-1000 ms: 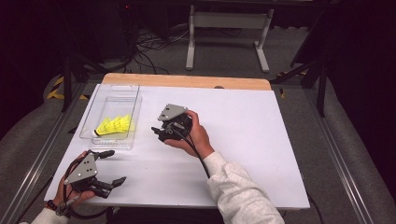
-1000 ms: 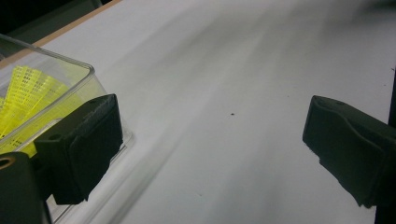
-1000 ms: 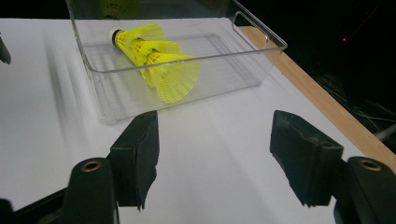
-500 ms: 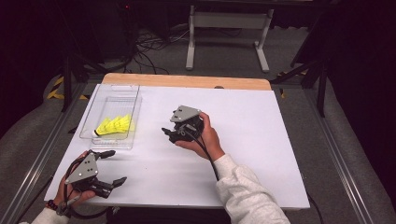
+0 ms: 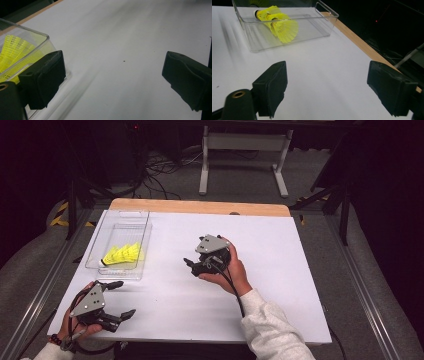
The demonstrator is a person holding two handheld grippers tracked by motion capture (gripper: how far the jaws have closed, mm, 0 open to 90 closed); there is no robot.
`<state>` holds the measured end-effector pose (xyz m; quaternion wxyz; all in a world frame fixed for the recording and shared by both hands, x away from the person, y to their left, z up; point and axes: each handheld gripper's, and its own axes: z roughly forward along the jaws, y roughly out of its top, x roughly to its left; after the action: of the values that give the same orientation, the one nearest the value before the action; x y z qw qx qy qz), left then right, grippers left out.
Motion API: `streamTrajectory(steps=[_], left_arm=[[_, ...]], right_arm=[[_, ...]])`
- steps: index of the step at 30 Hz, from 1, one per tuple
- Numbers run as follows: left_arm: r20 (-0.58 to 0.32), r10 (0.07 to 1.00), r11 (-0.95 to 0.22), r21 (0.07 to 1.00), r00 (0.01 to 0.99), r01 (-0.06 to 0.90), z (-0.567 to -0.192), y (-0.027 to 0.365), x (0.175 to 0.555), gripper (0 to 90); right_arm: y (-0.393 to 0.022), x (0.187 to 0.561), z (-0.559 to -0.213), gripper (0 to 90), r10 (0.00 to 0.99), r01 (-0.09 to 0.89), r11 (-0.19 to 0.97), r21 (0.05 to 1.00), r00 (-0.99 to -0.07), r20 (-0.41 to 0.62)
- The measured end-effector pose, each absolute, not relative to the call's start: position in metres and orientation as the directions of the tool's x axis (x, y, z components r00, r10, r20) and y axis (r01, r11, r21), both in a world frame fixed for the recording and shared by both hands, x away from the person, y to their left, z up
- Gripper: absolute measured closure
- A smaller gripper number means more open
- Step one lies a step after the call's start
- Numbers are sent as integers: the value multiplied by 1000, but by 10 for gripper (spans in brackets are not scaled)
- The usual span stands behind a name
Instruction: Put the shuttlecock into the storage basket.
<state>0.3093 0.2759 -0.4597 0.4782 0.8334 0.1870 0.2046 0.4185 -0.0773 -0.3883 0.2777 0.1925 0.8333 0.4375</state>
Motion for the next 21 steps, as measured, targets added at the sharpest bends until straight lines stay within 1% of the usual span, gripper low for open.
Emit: streamTrajectory(steps=[3,4,7,21], left_arm=[[162,506,-473,874,847,115,-459,276,309,57],[167,506,-475,873,846,112,-459,276,309,57],[166,507,-473,874,846,112,-459,276,309,57],[165,509,-469,876,845,112,-459,276,308,56]], right_arm=[[-79,418,-390,169,562,77,549,832,-771,-300],[-81,416,-391,151,566,79,547,833,-768,-299],[-84,415,-393,144,572,80,549,832,-761,-305],[-105,406,-392,143,593,70,554,829,-733,-334]])
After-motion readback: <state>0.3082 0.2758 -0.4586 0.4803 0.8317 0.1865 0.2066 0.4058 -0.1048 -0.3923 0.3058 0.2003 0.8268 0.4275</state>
